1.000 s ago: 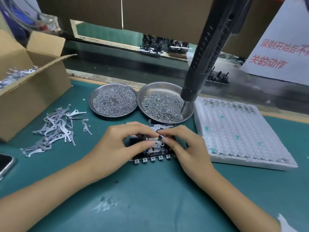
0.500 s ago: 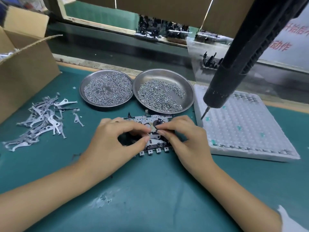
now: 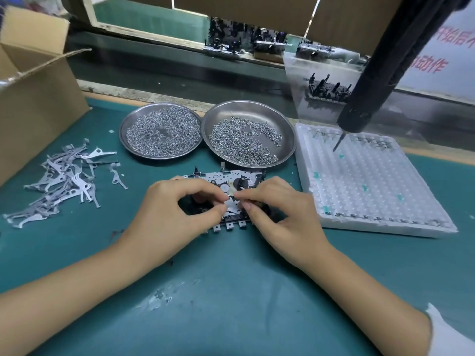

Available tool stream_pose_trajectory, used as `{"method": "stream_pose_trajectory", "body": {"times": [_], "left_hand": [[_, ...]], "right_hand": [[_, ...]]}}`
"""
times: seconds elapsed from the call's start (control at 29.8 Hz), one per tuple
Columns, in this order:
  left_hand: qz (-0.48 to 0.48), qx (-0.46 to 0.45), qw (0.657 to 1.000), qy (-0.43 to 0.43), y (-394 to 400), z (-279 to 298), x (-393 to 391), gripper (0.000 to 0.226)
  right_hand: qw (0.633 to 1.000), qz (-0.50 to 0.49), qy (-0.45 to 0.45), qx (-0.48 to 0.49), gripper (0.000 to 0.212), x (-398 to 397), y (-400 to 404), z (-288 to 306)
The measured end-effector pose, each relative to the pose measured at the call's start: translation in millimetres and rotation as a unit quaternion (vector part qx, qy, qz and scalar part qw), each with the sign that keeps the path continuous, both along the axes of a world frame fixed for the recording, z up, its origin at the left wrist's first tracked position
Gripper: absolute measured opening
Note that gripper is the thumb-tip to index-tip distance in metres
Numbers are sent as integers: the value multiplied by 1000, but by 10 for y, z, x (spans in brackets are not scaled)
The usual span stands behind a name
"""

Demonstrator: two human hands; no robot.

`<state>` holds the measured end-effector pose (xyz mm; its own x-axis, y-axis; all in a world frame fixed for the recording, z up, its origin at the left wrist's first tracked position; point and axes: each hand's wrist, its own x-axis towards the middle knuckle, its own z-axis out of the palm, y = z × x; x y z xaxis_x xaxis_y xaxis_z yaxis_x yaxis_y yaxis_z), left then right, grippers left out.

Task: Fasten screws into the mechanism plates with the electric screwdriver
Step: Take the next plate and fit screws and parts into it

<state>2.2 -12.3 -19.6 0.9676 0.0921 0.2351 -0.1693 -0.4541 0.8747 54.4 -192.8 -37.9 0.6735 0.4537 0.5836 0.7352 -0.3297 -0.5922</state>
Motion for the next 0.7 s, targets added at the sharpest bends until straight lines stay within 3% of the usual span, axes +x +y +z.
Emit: {"method": "stream_pose_trajectory", "body": {"times": [0.47,0.7], "left_hand": [[-10,-16,1000,15,-33,7,-8,22],[-17,-42,998,40,-23,-3,19,24]], "right_hand": [[999,-11,20,-44,8,-62,-58,-15],[989,-26,-85,-118,10,-87,-9,-43]]}}
